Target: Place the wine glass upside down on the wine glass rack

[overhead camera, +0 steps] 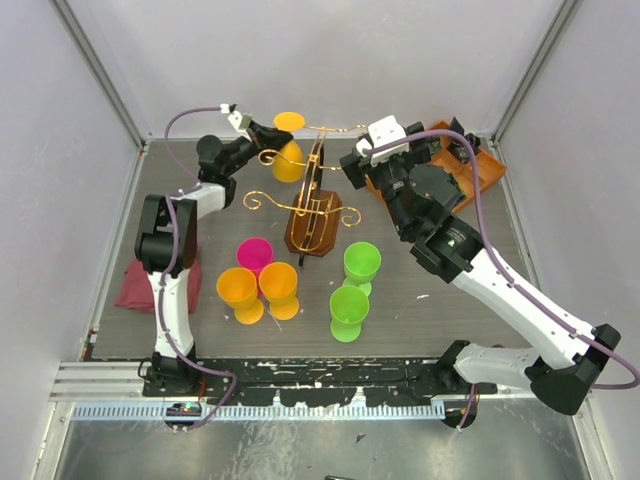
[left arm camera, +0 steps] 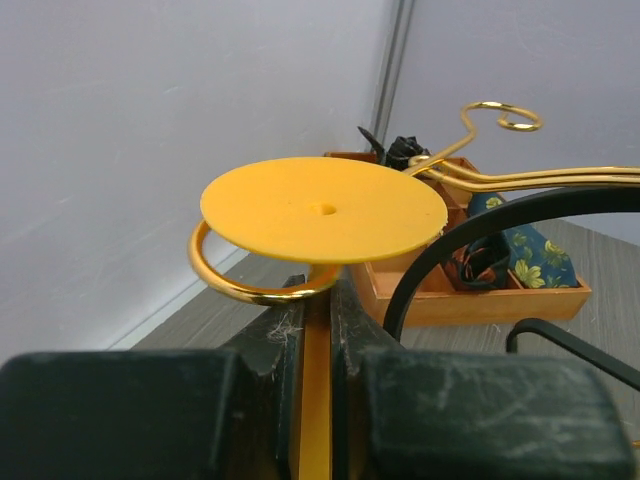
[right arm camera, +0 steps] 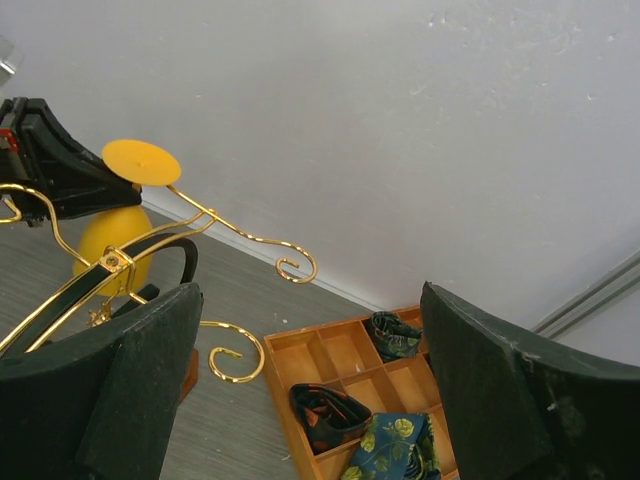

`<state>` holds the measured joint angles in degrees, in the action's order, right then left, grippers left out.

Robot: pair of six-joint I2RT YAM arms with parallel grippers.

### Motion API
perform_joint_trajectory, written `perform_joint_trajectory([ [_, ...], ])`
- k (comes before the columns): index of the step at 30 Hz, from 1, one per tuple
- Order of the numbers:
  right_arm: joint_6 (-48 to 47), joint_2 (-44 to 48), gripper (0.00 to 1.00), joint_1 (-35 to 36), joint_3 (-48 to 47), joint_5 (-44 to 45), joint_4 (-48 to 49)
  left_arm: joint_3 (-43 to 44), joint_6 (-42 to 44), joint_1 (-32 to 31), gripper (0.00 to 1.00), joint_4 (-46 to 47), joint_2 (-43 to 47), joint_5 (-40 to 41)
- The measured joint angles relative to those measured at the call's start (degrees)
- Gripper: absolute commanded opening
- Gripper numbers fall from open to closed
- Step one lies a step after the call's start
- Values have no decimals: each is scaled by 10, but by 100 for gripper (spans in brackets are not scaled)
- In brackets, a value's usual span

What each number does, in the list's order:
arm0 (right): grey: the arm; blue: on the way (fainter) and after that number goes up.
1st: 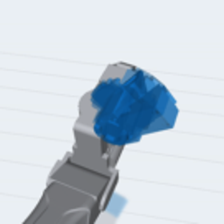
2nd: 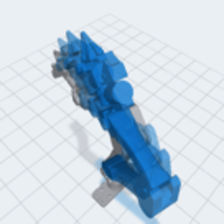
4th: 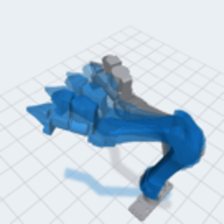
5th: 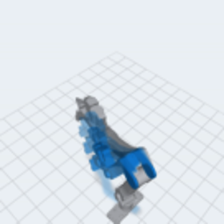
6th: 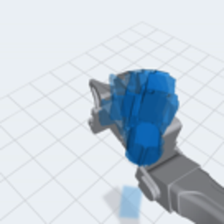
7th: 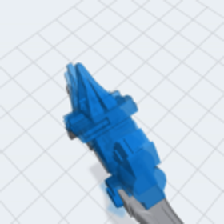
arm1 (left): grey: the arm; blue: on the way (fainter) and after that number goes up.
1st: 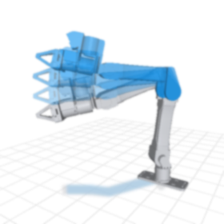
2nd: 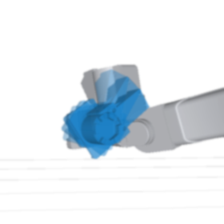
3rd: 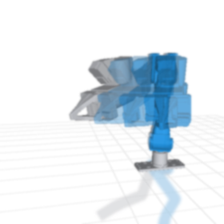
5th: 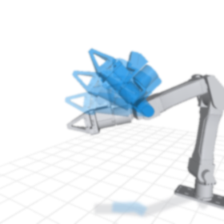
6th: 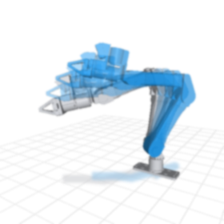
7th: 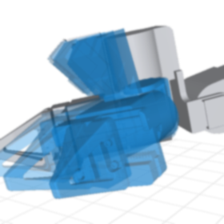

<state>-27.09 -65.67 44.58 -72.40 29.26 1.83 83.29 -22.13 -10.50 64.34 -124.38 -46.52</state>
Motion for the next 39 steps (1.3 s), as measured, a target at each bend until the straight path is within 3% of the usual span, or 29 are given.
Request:
perform_joint_trajectory([
  [17, -10, -21, 97, 0, -3, -13, 12, 28, 12, 5, 0, -19, -28, 68],
  [39, -8, -21, 97, 0, -2, -10, 11, -77, 33, 18, 0, 1, 47, 64],
])
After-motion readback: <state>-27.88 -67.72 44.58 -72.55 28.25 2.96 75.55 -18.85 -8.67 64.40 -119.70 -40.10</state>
